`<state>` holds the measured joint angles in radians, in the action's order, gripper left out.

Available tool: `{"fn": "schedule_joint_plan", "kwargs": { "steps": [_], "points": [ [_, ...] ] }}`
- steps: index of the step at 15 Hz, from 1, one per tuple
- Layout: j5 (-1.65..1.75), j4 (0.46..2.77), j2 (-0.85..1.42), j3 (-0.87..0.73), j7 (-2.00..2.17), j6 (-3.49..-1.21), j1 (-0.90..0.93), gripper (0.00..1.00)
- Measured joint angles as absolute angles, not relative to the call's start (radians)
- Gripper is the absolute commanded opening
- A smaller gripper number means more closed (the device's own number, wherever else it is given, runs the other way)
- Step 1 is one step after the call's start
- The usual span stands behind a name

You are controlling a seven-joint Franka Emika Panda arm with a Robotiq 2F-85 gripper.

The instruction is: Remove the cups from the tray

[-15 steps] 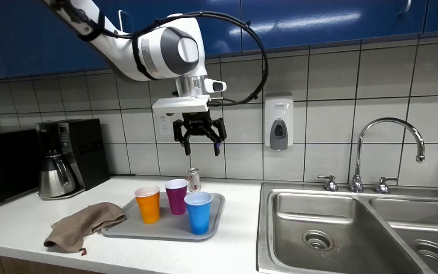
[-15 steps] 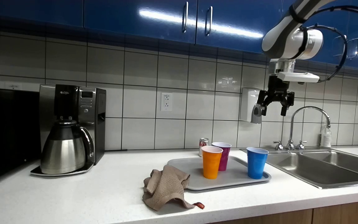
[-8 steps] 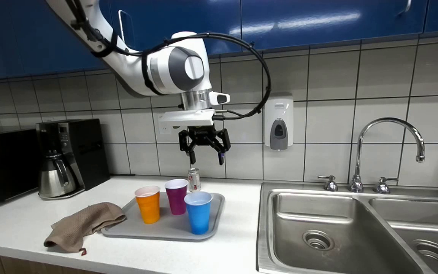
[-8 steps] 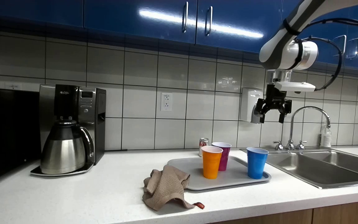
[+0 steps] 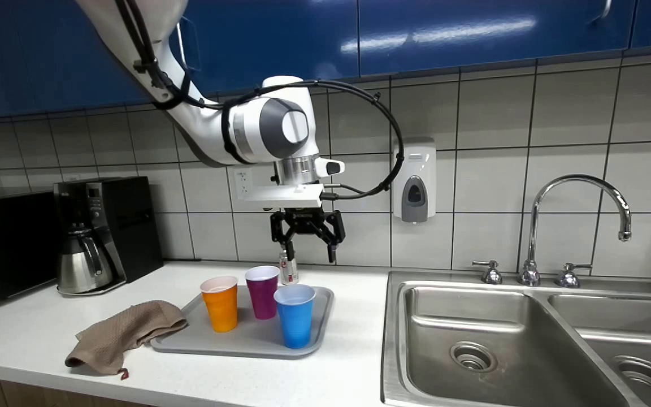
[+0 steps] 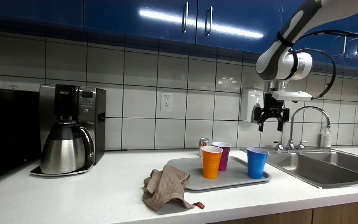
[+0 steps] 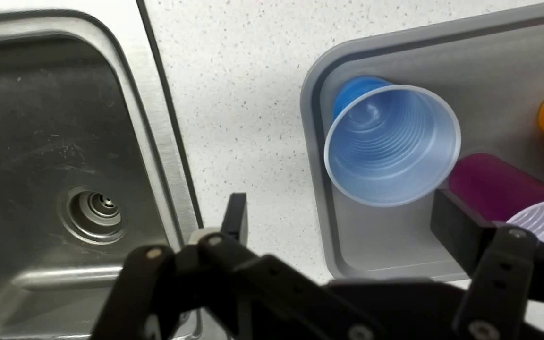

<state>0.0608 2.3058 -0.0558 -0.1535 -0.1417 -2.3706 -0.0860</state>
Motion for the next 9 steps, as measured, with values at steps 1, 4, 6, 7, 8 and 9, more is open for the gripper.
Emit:
{"fn": "schedule_joint_plan", "kwargs": {
  "steps": [1, 4, 6, 7, 8, 9],
  "points": [
    [0.061, 2.304, -0.046, -0.153, -0.142, -2.374, -0.086, 1.0],
    [0.061, 2.295, -0.015, -0.153, -0.142, -2.383, -0.086, 1.0],
    [0.061, 2.288, 0.007, -0.152, -0.142, -2.388, -0.086, 1.0],
    [0.061, 2.284, 0.017, -0.152, -0.142, -2.39, -0.086, 1.0],
    [0.061, 2.279, 0.028, -0.151, -0.142, -2.391, -0.086, 1.0],
    [0.061, 2.275, 0.039, -0.151, -0.142, -2.392, -0.086, 1.0]
  ]
}}
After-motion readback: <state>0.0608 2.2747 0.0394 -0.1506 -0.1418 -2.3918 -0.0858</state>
